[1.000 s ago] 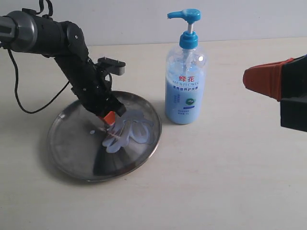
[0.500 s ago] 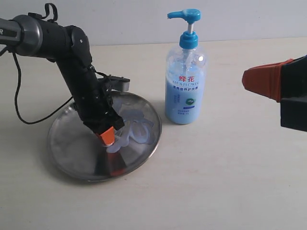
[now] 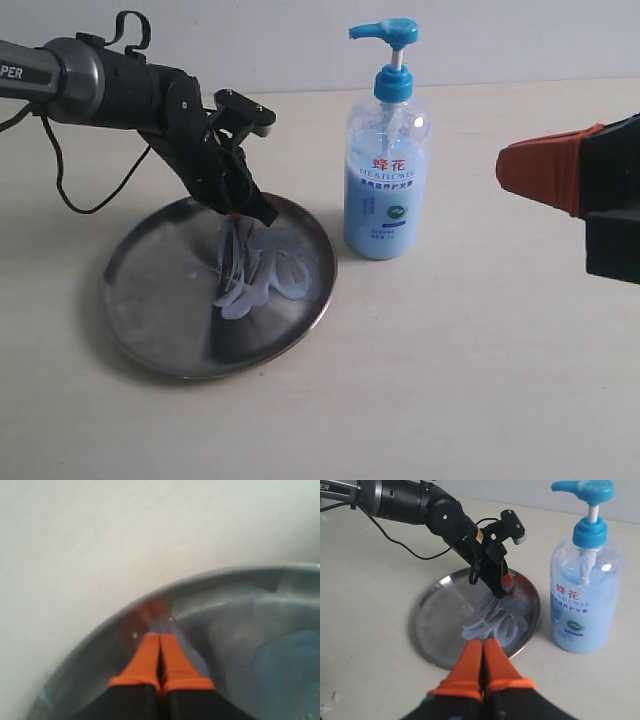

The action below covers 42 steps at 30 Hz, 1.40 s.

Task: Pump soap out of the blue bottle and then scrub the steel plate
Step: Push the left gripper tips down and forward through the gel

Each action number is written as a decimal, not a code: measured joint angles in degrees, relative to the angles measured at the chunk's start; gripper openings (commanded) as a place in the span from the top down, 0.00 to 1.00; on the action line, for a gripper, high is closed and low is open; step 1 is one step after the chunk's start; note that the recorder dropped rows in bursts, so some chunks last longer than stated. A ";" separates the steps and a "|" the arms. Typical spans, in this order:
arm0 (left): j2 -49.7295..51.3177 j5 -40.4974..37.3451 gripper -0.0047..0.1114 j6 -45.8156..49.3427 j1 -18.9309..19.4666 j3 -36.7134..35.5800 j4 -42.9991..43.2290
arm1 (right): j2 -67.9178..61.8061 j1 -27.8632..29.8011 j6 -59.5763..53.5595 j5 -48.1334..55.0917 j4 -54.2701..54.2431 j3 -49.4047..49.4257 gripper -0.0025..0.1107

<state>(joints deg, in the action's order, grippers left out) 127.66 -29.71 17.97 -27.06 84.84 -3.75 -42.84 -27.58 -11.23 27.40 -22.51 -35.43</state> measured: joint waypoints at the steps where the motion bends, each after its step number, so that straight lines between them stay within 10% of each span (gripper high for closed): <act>1: 0.09 0.23 0.96 0.00 0.00 0.00 0.00 | 0.00 0.00 -0.27 0.00 -0.21 0.00 0.98; 24: -1.07 -26.50 0.96 4.42 -5.00 0.63 1.13 | 0.00 0.00 -1.19 0.21 -0.46 0.00 0.98; 42: -1.40 -22.89 0.96 3.28 -4.95 0.34 -0.27 | 0.00 0.00 -1.19 1.45 -0.81 0.00 0.98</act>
<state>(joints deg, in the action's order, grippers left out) 126.26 -52.60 21.25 -32.00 85.19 -4.02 -42.84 -27.58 -12.42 28.86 -23.33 -35.43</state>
